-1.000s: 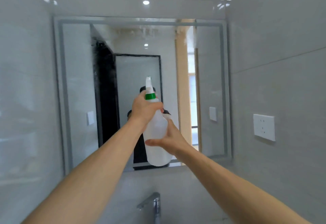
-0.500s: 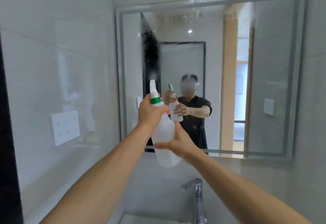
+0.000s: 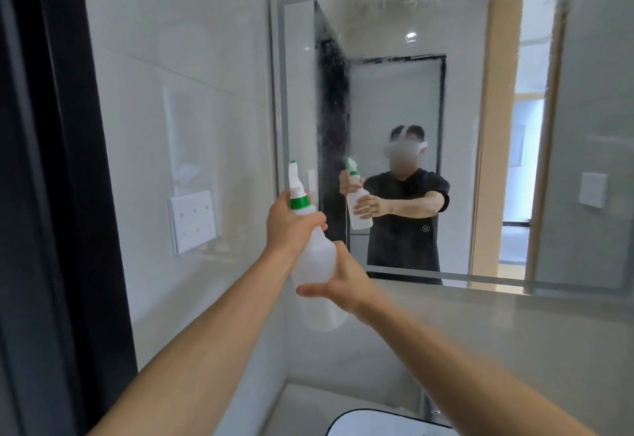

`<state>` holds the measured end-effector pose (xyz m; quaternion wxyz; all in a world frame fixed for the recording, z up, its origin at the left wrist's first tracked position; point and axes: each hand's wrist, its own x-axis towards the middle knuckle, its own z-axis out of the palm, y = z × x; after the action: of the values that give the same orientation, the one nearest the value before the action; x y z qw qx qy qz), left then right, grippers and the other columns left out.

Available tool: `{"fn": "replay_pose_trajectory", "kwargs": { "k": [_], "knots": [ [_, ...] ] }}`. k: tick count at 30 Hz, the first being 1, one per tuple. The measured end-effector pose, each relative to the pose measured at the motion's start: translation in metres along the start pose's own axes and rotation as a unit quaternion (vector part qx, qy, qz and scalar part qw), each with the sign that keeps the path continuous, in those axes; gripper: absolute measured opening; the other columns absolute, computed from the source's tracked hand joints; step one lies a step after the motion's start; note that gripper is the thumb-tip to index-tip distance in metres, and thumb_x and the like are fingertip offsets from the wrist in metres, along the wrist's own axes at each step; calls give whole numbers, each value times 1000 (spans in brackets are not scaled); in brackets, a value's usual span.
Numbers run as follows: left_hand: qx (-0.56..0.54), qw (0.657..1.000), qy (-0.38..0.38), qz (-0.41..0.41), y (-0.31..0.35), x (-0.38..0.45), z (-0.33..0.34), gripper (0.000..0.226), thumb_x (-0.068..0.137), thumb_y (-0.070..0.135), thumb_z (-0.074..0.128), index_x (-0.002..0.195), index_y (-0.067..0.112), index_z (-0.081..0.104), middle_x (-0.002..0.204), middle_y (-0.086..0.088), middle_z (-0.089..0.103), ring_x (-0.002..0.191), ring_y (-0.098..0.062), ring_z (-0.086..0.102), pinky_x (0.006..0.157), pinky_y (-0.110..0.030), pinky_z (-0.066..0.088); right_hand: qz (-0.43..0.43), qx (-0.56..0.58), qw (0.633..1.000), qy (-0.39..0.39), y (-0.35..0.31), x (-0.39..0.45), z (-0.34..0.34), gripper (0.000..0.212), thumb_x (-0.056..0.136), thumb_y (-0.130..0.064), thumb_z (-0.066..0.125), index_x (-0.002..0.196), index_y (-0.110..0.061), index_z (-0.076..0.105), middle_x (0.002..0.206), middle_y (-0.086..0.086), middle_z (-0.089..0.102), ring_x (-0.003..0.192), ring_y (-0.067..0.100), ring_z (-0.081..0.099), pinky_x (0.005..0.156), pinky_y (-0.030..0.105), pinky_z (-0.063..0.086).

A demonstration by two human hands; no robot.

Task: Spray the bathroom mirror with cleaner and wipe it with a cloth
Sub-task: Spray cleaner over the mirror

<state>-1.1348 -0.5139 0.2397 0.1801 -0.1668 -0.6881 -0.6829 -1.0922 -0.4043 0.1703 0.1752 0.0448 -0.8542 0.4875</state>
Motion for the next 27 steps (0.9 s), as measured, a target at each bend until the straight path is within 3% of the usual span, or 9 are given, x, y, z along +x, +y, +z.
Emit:
{"fn": "replay_pose_trajectory", "kwargs": {
  "k": [7, 13, 16, 20, 23, 27],
  "knots": [
    [7, 999, -3, -41, -32, -18, -10, 37, 60, 9, 79, 92, 16, 63, 86, -6, 66, 76, -26, 63, 68, -38, 57, 22, -2, 1000, -3, 19, -19, 25, 84, 63, -26, 92, 129, -22, 41, 116, -3, 58, 107, 18, 58, 92, 37, 53],
    [-19, 998, -38, -39, -52, -33, -7, 56, 53, 13, 78, 105, 24, 64, 105, 6, 69, 90, -26, 68, 79, -43, 59, 38, -2, 999, 12, 38, -35, 33, 79, 64, -27, 92, 125, -21, 42, 114, -3, 59, 104, 17, 59, 77, 26, 47],
    [-6, 998, -56, -23, -55, -36, 0, 47, 57, 8, 79, 100, 23, 65, 98, 7, 69, 85, -22, 66, 77, -43, 58, 37, -6, 999, 33, 45, -41, 31, 77, 64, -28, 91, 123, -20, 43, 113, -3, 60, 100, 15, 58, 70, 15, 44],
    [0, 997, -81, 5, -52, -38, 17, 34, 58, 12, 79, 87, 23, 63, 79, 0, 66, 74, -22, 63, 74, -50, 57, 31, -3, 997, 75, 51, -47, 18, 79, 63, -28, 92, 124, -23, 43, 111, -6, 60, 99, 13, 58, 66, 12, 42],
    [-9, 993, -112, 29, -44, -37, 34, 34, 56, 18, 78, 85, 25, 62, 76, 2, 64, 73, -21, 60, 75, -51, 56, 30, 3, 995, 98, 53, -49, 4, 76, 63, -27, 92, 121, -26, 42, 111, -7, 61, 99, 12, 59, 69, 14, 44],
    [-24, 985, -159, 63, -31, -35, 58, 51, 63, 3, 80, 107, 25, 65, 91, 7, 68, 83, -14, 63, 74, -36, 56, 34, 4, 992, 122, 53, -53, -20, 76, 64, -28, 91, 121, -26, 41, 111, -6, 61, 102, 16, 60, 80, 28, 48]
  ]
}}
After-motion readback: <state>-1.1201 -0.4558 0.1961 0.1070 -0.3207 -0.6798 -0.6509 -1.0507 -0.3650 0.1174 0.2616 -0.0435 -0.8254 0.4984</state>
